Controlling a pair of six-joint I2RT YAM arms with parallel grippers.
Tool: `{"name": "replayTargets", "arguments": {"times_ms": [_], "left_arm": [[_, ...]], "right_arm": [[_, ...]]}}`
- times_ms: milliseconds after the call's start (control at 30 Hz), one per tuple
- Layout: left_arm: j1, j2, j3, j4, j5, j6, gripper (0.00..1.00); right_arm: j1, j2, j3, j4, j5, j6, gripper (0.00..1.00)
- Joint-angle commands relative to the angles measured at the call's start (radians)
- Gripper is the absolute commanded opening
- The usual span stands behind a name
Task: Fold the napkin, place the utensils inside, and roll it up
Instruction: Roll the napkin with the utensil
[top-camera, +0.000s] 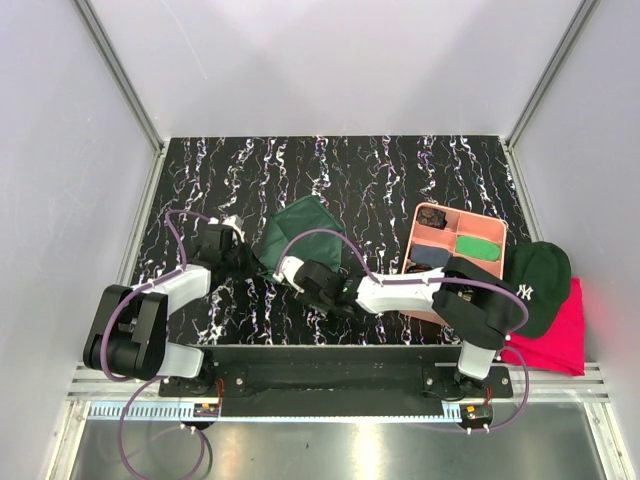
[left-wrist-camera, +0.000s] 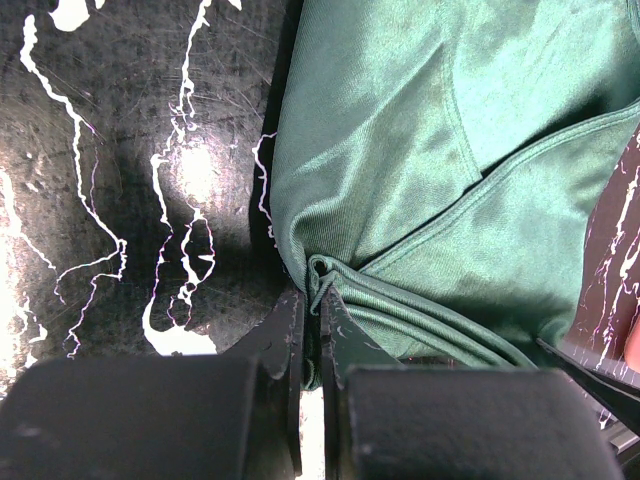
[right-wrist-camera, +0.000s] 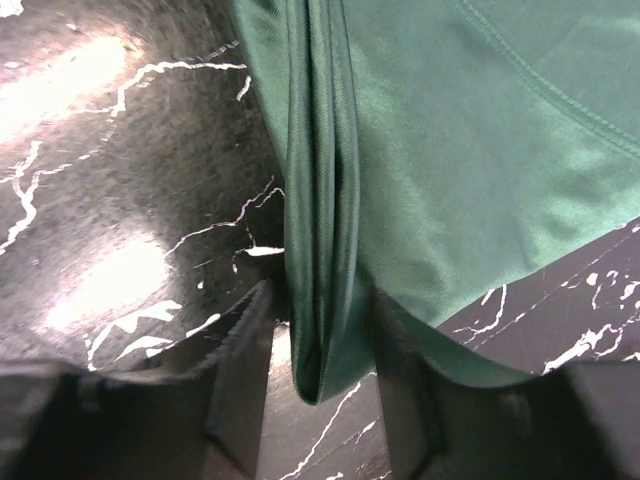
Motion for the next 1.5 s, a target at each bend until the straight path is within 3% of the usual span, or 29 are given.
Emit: {"name": "replayTargets", "arguments": {"times_ms": [0,167,300,400,700,867,1033,1067,1167,1233,1333,1367,1467], "left_arm": [[0.005,-0.014,0.019,-0.020,-0.033,0.015,0.00],[0.005,-0.017,0.018,-0.012,-0.019,0.018,0.00],[0.005,-0.028,0.009,-0.006,-0.016,0.021,0.00],[0.005,-0.032,0.009,-0.011,-0.025,0.023,0.00],[0.005,-0.036,0.007,-0.027,-0.047,0.023,0.00],[0.003,-0.040,0.001,-0.034,-0.047,0.020,0.00],[0.003,-0.048,0.012,-0.060,-0.041,0.012,0.00],[0.005,-0.049,0.013,-0.073,-0.041,0.012,0.00],[0.005,-0.049,0.029,-0.113,-0.051,0.006,0.00],[0.005,-0.045,0.042,-0.133,-0.058,0.005,0.00],[0.005,-0.034,0.061,-0.159,-0.047,-0.002,0.00],[0.005,-0.032,0.068,-0.175,-0.041,-0.002,0.00],[0.005,-0.019,0.096,-0.213,-0.025,0.001,0.00]], "right_arm": [[-0.035,0.021,0.051,-0.058,0.001,0.023,0.45],[-0.127,0.010,0.102,-0.148,-0.253,0.031,0.27],[-0.196,0.015,0.138,-0.246,-0.515,0.051,0.23],[-0.238,0.032,0.155,-0.288,-0.608,0.074,0.19],[-0.354,0.124,0.151,-0.323,-0.821,0.140,0.18],[-0.380,0.133,0.160,-0.320,-0.869,0.153,0.26],[-0.380,0.037,0.189,-0.332,-0.841,0.164,0.49],[-0.382,0.020,0.198,-0.345,-0.818,0.164,0.59],[-0.379,-0.040,0.237,-0.363,-0.743,0.164,0.69],[-0.358,-0.092,0.252,-0.356,-0.696,0.164,0.71],[-0.290,-0.157,0.238,-0.311,-0.503,0.126,0.73],[-0.211,-0.167,0.226,-0.264,-0.347,0.082,0.74],[-0.086,-0.181,0.172,-0.129,-0.173,0.032,0.78]]}}
